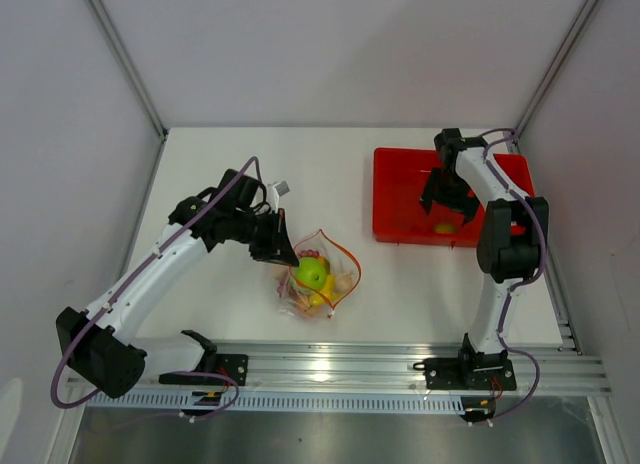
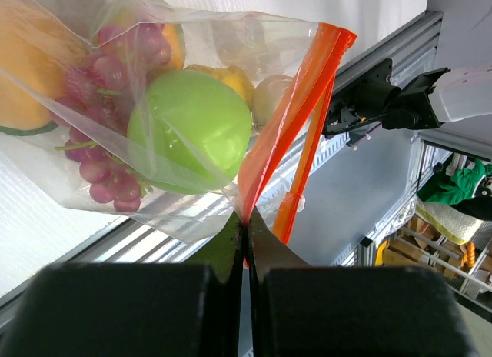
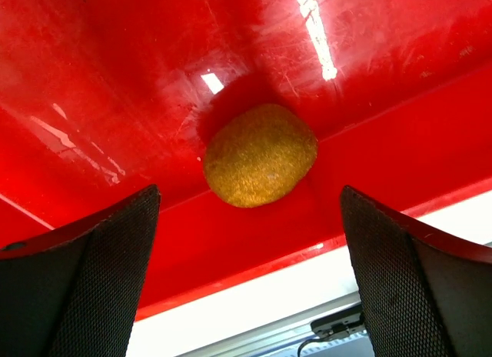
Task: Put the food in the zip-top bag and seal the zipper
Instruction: Pick up the fake fruit from the bin.
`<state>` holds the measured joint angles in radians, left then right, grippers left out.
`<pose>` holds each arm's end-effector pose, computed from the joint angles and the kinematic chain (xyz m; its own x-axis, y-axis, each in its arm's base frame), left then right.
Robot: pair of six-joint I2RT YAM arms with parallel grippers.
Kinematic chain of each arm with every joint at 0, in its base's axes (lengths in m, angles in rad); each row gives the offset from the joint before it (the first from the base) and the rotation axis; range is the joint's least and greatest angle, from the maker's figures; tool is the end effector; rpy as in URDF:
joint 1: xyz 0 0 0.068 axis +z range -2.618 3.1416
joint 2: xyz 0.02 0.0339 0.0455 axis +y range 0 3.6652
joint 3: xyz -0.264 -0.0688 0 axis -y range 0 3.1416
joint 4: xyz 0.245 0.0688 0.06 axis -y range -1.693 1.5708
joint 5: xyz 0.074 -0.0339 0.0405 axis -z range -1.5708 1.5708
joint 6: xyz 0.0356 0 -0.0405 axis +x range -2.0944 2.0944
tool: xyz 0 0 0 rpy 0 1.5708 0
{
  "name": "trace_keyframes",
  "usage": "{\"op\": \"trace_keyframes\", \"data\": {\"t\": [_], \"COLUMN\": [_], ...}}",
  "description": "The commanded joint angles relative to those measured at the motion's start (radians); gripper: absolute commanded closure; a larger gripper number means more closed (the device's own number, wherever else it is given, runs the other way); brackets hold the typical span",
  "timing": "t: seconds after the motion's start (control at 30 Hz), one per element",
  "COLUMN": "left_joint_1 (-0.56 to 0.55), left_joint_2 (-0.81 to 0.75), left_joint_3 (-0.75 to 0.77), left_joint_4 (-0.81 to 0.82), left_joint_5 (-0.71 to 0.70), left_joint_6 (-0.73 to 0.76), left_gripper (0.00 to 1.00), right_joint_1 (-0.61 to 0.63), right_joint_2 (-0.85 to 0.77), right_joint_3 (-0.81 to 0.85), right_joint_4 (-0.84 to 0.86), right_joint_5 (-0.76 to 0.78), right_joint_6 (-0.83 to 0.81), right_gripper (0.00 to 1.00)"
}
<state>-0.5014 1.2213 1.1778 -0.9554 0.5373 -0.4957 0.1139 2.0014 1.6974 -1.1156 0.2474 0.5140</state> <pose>0.1961 -0.1282 0.3229 -0.9606 0.0605 -0.2714 0.2262 0.7378 -0.6360 0.3967 0.0366 0.2300 -0.8914 0.3778 -0.2502 0.4189 0.8977 -0.1368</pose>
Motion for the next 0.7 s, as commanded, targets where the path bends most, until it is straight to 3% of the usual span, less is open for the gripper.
{"op": "trace_keyframes", "data": {"t": [0.0,0.5,0.67], "left_joint_1": [0.008,0.009,0.009], "left_joint_2": [-0.005,-0.006,-0.009], "left_joint_3": [0.005,-0.024,-0.044], "left_joint_4": [-0.002,0.033,0.044], "left_joint_5": [0.015,0.018,0.016], "left_joint_6": [0.023,-0.012,-0.024], "left_gripper": [1.00,0.99,0.99], "right_joint_1": [-0.002,0.003,0.004], "right_joint_2": [0.020,0.042,0.060], "right_joint_3": [-0.018,-0.131,-0.128], "right_joint_4": [0.020,0.141,0.165], "right_joint_5": [0.009,-0.045,-0.069], "right_joint_6": [-0.017,-0.023,-0.029], "right_gripper": [0.01,0.01,0.11]}}
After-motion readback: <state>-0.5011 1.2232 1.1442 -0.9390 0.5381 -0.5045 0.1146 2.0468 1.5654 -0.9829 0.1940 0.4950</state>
